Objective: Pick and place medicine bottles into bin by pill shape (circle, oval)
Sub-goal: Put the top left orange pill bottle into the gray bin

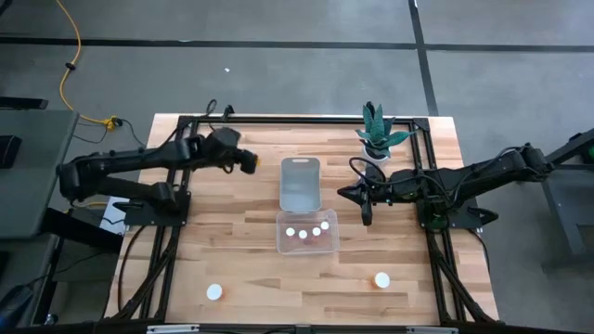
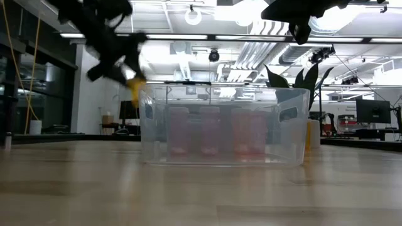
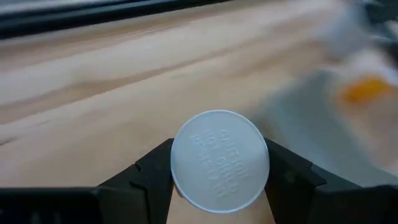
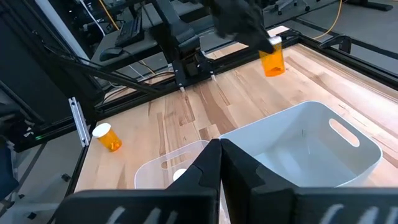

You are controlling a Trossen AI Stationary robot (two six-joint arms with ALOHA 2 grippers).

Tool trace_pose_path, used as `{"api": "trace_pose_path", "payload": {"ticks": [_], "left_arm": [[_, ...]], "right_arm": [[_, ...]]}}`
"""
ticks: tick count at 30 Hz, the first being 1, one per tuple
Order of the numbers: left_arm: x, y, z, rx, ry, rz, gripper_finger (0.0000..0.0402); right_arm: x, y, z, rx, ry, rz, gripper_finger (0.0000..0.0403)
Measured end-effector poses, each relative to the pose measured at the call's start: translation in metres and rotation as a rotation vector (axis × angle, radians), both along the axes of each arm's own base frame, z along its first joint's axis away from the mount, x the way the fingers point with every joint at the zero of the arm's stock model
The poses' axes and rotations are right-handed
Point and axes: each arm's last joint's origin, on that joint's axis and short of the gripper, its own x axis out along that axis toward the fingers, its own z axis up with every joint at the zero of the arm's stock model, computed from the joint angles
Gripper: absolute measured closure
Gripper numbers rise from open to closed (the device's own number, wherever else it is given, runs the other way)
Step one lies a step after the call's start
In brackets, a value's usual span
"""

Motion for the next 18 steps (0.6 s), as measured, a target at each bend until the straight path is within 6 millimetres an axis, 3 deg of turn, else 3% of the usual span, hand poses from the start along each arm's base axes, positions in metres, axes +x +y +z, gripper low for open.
{"api": "trace_pose_path", "payload": {"ticks": [5, 9, 13, 18], "left_arm": [[0.041, -0.03, 0.044, 0.117, -0.053, -0.233, 0.0213], [0.077, -0.045, 0.061, 0.214, 0.005, -0.411, 0.0212], [0.113, -0.05, 0.052, 0.248, 0.107, -0.548, 0.0212], [0.151, -0.043, 0.023, 0.208, 0.198, -0.651, 0.0211]], "right_arm": [[0.0, 0.0, 0.0, 0.0, 0.0, 0.0, 0.0403], [0.0, 0.0, 0.0, -0.001, 0.0, 0.0, 0.0403], [0.0, 0.0, 0.0, -0.009, 0.001, 0.001, 0.0403], [0.0, 0.0, 0.0, -0.017, 0.001, -0.003, 0.0403]]}}
